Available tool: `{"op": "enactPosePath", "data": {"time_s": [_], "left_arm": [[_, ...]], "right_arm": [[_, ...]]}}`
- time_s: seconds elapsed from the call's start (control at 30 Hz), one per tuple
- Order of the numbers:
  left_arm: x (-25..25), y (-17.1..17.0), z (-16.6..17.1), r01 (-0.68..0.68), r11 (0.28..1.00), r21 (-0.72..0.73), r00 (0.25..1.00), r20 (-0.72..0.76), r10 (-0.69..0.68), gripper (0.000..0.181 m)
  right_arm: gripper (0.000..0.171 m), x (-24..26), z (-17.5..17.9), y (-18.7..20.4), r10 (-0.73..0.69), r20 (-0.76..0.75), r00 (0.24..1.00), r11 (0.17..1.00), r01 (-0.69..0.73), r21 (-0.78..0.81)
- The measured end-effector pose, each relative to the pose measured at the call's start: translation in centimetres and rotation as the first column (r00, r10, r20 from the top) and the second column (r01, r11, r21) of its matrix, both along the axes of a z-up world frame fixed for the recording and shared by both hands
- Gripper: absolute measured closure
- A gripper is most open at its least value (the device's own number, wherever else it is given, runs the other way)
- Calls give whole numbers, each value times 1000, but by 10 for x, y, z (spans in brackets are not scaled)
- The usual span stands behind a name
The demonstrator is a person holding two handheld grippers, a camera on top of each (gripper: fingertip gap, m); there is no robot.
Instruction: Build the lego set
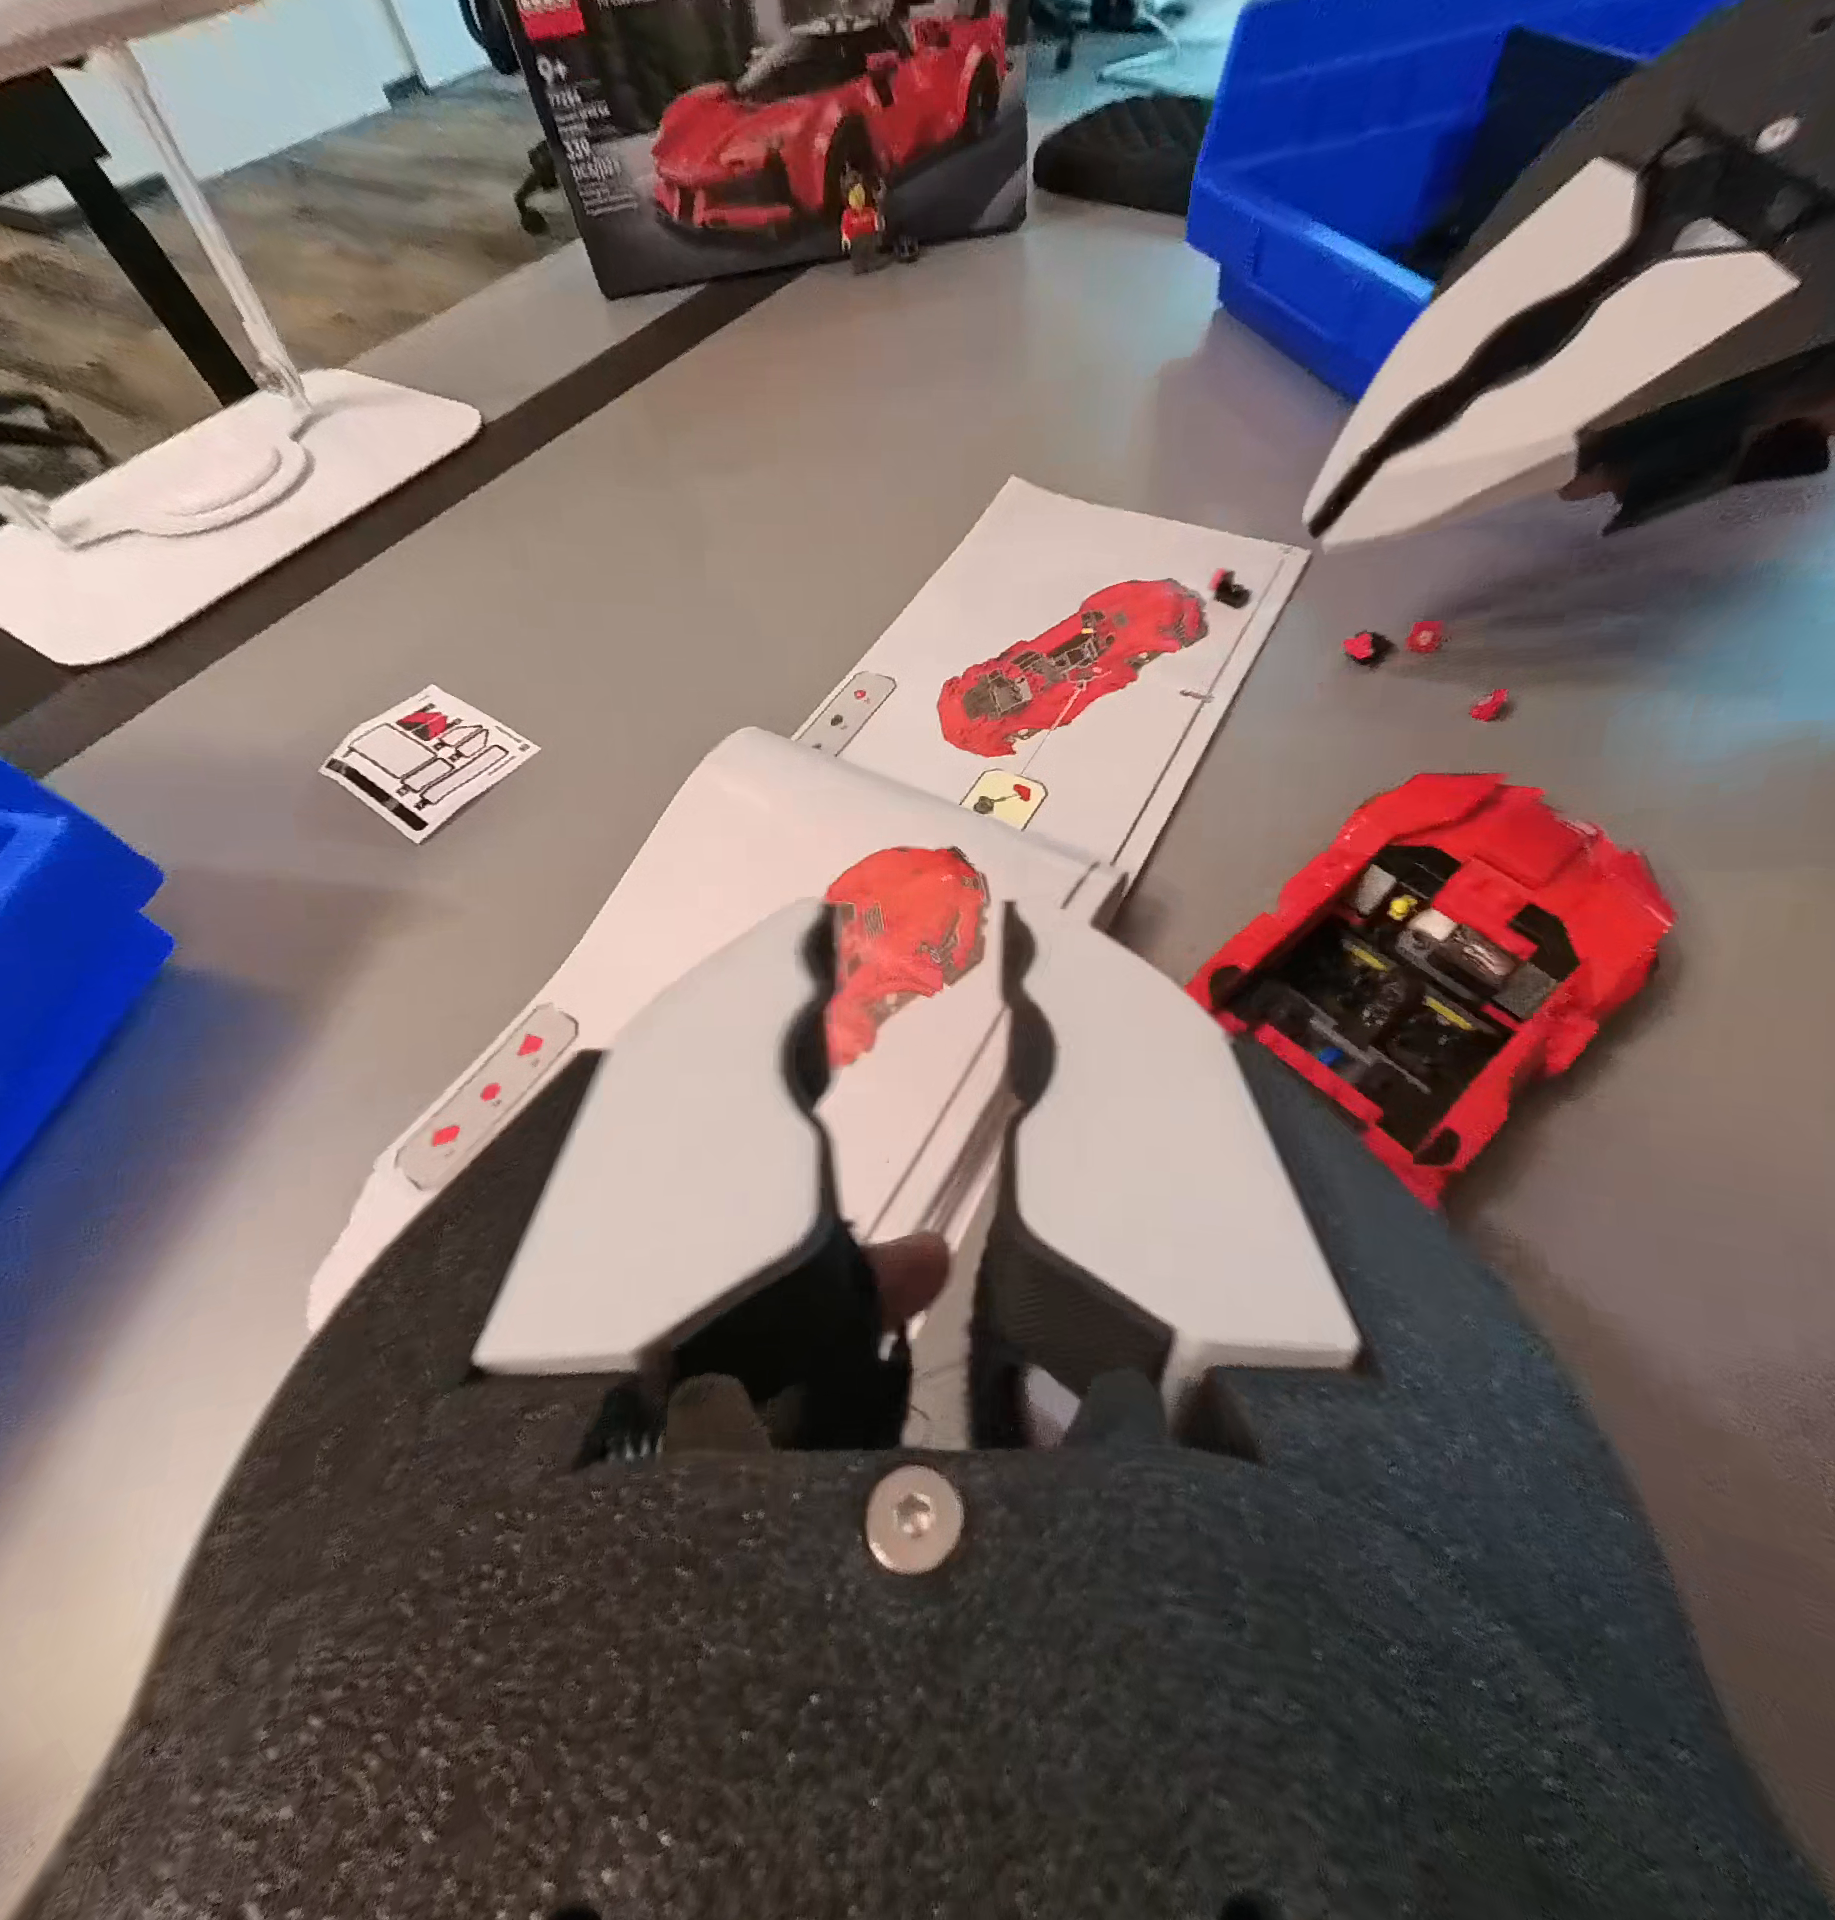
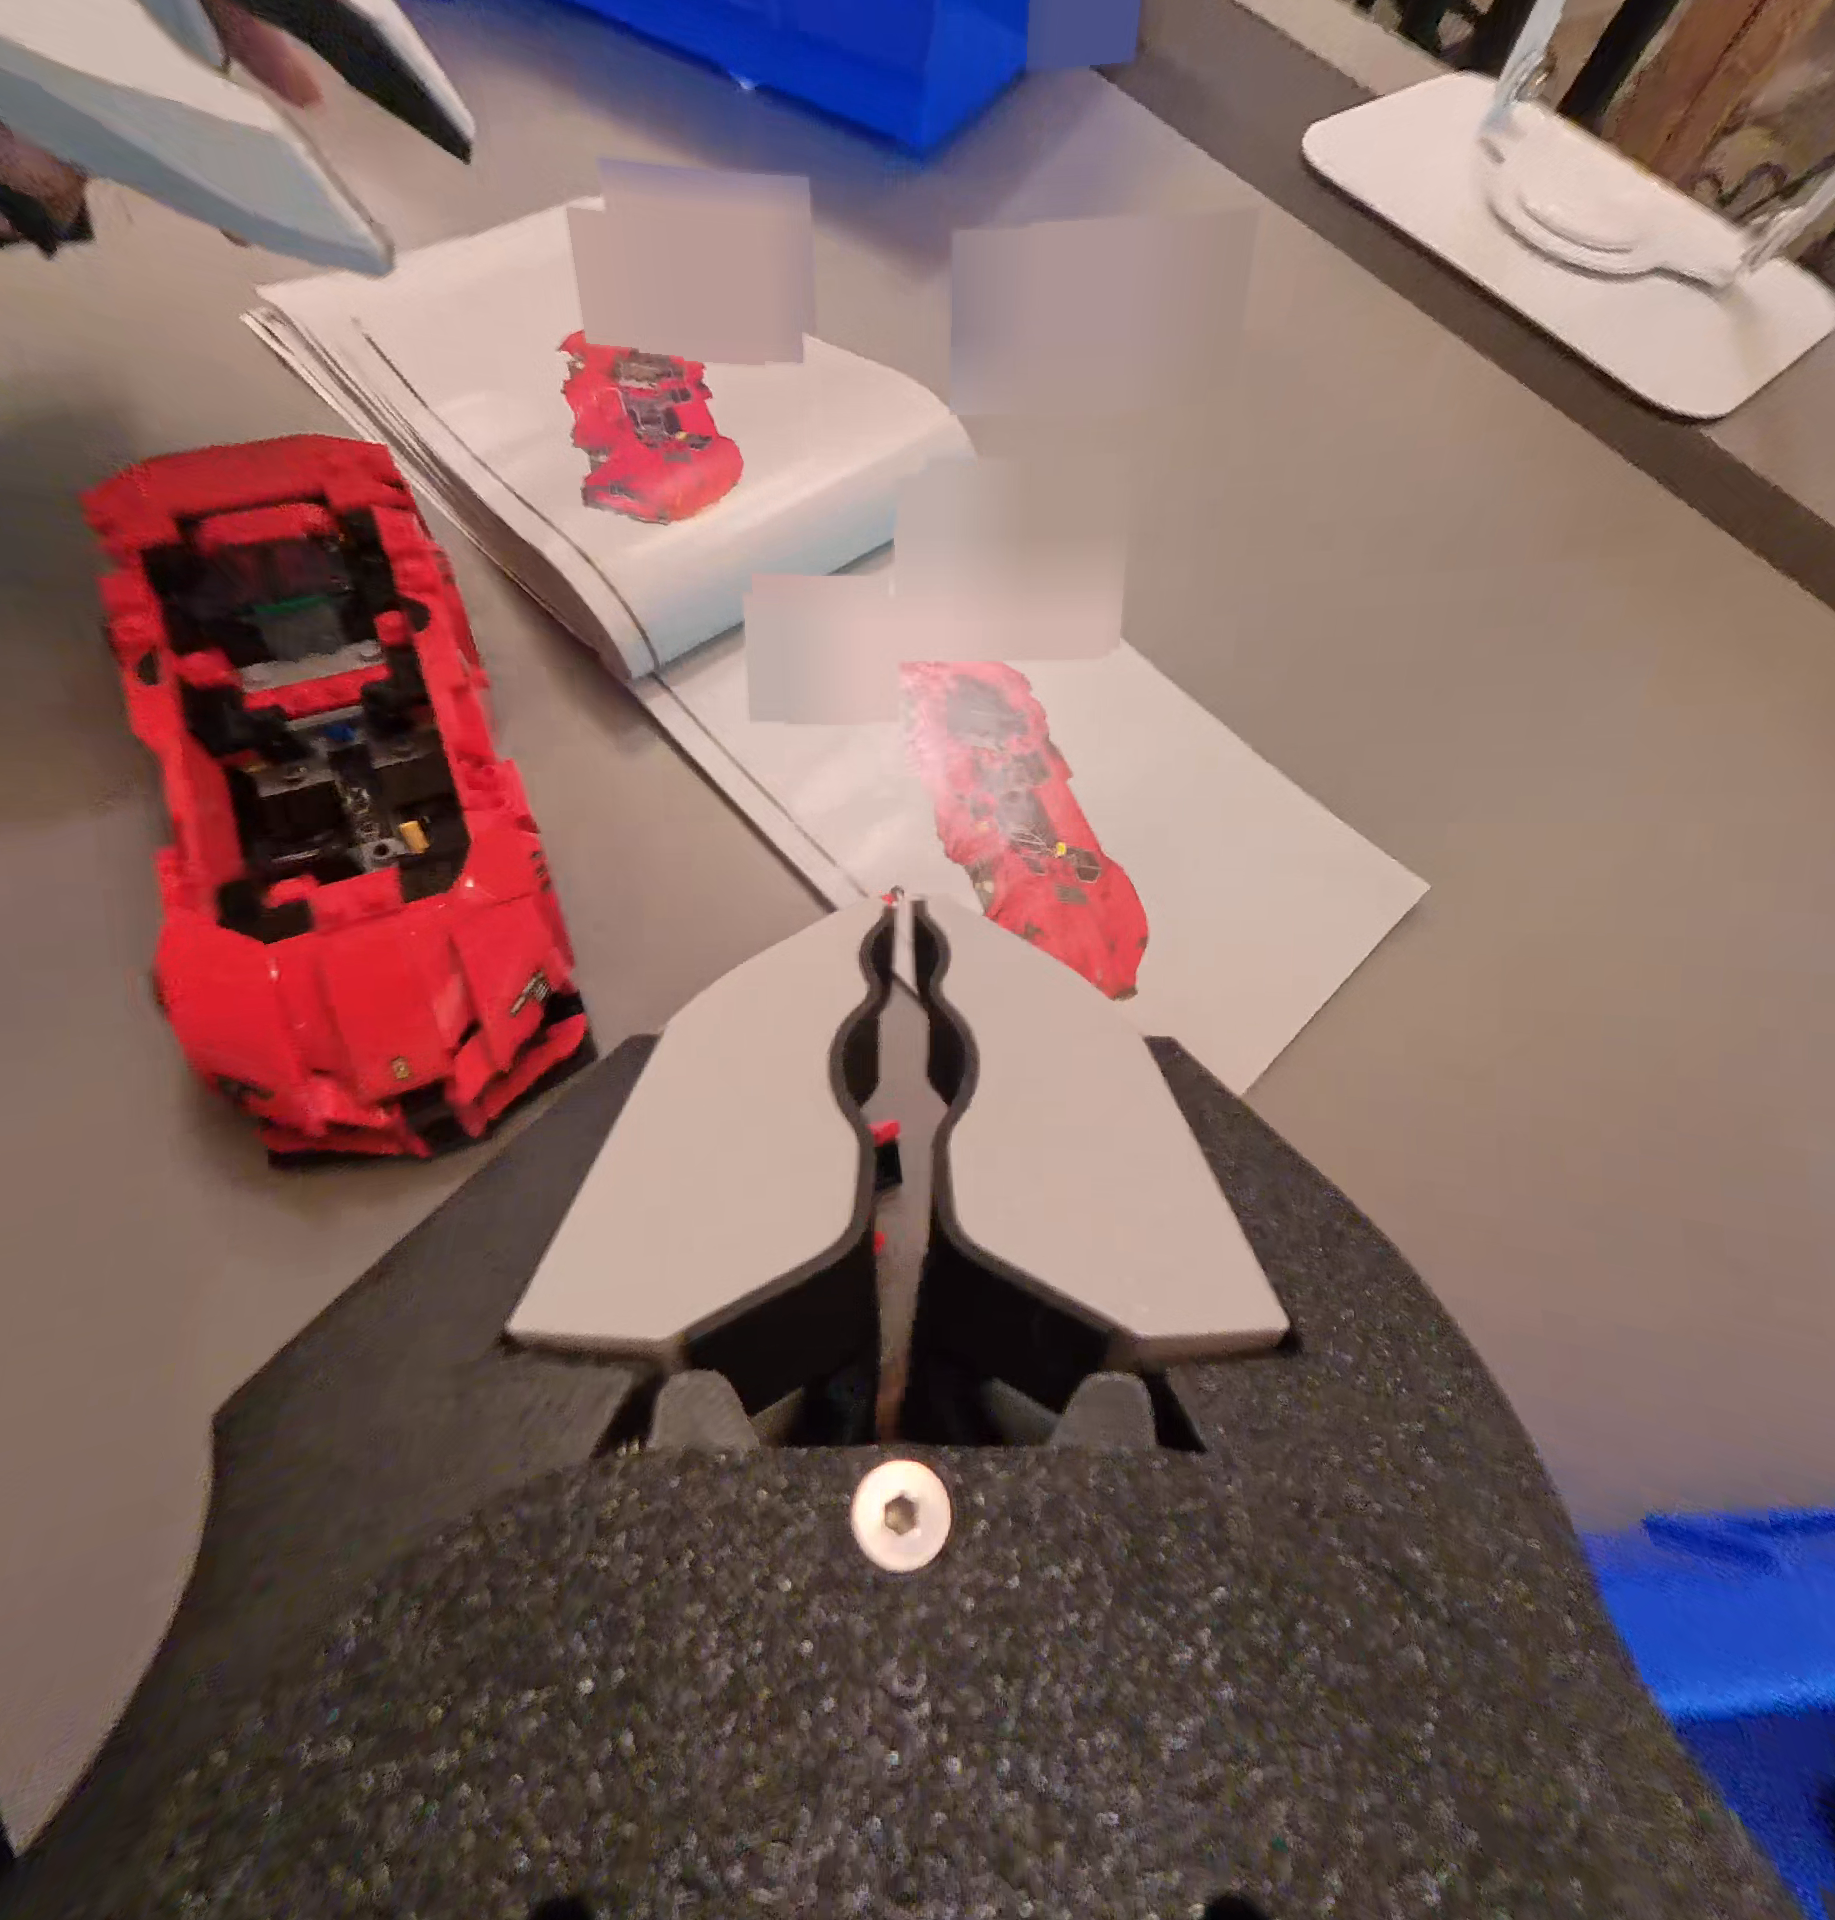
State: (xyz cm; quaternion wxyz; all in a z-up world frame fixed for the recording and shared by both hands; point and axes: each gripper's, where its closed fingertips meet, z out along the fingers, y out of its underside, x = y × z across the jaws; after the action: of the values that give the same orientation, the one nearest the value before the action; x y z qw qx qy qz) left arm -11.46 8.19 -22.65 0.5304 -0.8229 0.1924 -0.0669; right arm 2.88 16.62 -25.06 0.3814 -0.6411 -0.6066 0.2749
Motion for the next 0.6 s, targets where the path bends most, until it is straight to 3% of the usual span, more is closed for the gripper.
{"op": "enactPosePath", "data": {"time_s": [0.03,0.07,0.2,0.37,0.5,0.6], "left_arm": [[2,6,0,17,1000,-5,1000,-6,-17,170],[7,12,1,44,999,-10,999,-5,-45,180],[27,41,-7,135,987,-90,984,-103,-144,181],[61,69,-36,264,938,-225,928,-205,-311,179],[52,59,-72,244,891,-383,899,-255,-356,181],[49,56,-72,239,884,-402,921,-195,-338,181]], "right_arm": [[160,-4,-5,0,15,32,999,1000,-14,-17],[168,-6,-11,3,13,73,997,1000,-12,-23],[171,-3,-28,21,-28,212,977,1000,24,19],[171,-12,-38,19,-15,245,970,1000,18,-10],[171,-13,-49,18,-20,288,957,998,35,-47],[171,-15,-50,14,-11,291,957,993,44,-107]]}}
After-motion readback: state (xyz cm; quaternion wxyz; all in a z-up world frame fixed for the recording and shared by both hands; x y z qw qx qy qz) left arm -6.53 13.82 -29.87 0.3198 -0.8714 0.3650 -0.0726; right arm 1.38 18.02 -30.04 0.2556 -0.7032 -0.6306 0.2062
